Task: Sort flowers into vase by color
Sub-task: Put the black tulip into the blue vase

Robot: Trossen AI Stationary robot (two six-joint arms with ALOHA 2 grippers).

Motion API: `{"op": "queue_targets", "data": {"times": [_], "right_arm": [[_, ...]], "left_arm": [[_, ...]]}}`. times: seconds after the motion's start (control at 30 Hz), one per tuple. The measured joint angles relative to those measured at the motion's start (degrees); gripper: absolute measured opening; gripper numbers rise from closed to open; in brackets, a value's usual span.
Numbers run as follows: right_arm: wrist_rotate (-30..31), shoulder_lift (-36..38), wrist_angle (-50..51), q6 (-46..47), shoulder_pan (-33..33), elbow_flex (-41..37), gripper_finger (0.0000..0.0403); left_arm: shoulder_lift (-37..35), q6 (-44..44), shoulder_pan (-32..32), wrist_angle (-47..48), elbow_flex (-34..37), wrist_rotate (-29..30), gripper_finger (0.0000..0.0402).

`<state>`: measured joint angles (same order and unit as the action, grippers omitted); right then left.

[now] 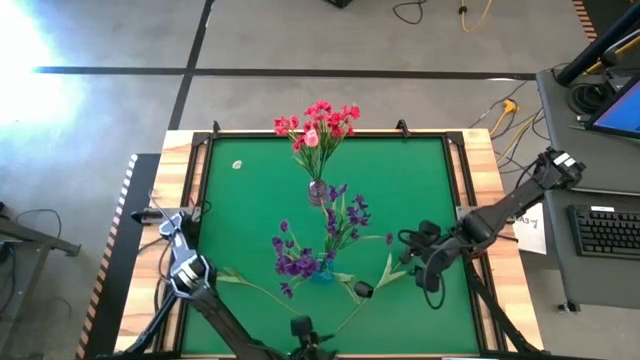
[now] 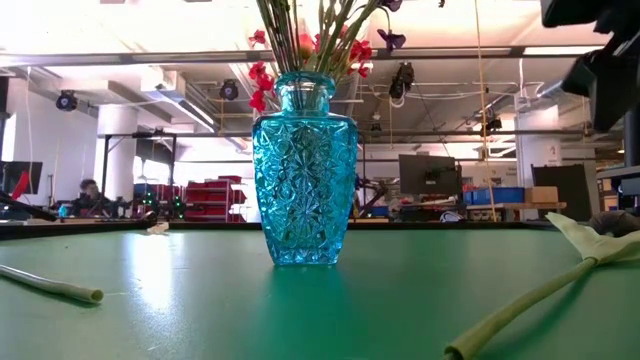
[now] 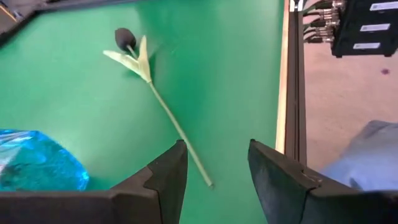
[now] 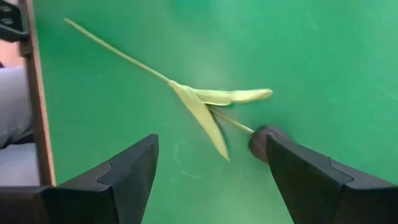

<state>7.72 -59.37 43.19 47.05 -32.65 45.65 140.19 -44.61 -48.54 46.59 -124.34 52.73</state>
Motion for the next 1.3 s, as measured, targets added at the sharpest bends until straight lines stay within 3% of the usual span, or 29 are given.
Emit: {"op": "queue_targets", "data": {"times": [0.23, 0.5, 0.87, 1.3], "right_arm": [[0.4, 0.0, -2.1, -3.1, -0.5, 0.0, 0.0288], [0.5, 0.0, -2.0, -5.4, -0.5, 0.0, 0.0288], [9.8, 0.0, -2.4, -7.7, -2.7, 0.0, 0.0288], [10.3, 0.0, -4.7, -9.8, -4.0, 0.0, 0.0288]], "left_arm": [[4.6, 0.0, 1.2, -0.1, -5.0, 4.0, 0.0157], [5.1, -1.2, 4.4, -2.2, -4.9, 10.3, 0.0157], [5.1, 2.0, 8.1, -24.2, 3.2, 9.4, 0.0157], [5.0, -1.3, 10.2, -29.2, 11.3, 9.2, 0.0193]]}}
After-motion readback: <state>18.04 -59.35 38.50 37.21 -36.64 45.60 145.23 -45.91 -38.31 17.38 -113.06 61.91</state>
